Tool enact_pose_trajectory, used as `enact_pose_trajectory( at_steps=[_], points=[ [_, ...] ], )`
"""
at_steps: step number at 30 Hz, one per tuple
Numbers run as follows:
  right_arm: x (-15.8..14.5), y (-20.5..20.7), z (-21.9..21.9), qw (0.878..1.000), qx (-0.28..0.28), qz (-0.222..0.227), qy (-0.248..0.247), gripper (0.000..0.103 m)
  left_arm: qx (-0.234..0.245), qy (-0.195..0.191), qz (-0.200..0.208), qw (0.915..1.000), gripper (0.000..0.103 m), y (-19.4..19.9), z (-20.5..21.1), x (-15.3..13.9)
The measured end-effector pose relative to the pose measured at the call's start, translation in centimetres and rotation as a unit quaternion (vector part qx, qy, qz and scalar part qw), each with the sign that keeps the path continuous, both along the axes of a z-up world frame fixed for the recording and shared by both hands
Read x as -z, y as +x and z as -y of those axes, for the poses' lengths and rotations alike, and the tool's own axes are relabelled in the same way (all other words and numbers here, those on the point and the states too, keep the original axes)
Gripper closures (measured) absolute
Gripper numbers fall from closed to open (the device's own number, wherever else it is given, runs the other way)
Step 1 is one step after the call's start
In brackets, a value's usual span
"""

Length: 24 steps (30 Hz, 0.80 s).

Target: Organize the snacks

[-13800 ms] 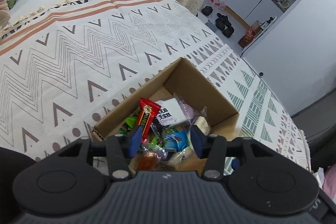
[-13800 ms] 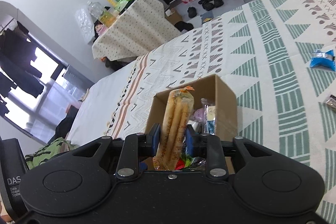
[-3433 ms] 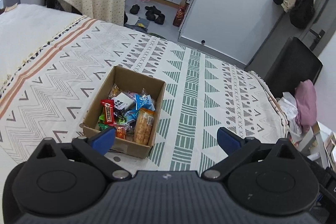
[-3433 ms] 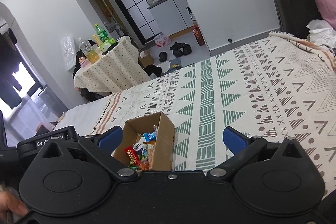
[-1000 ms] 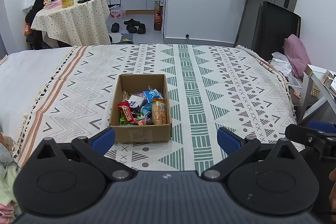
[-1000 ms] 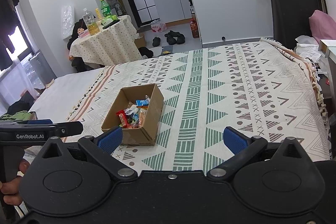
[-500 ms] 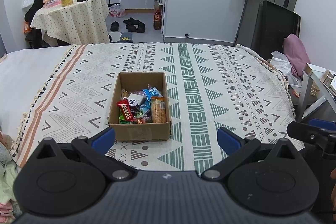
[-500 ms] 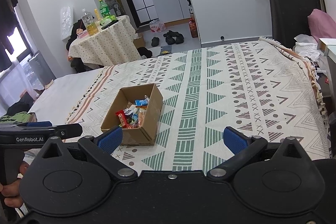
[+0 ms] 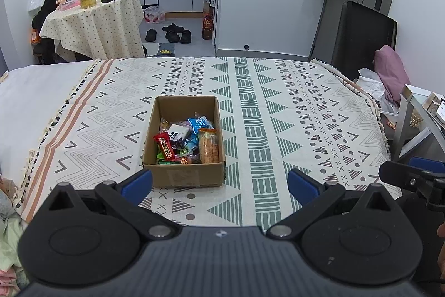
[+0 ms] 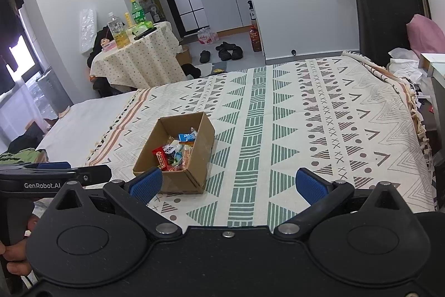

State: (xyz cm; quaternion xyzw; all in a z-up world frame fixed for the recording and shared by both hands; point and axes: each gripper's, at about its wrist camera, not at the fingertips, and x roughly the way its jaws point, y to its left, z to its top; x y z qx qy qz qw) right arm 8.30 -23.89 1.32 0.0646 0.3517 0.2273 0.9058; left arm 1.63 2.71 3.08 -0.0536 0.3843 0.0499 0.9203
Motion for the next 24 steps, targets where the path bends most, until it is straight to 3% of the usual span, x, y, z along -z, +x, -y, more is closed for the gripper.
enact_pose_trajectory(
  at_steps=[24],
  points=[
    [0.1,-0.18,0.02,1.0,0.001,-0.002,0.002,0.0,0.007,-0.001,0.001,1.0,0.0,-0.06,0.32,-0.12]
  ],
)
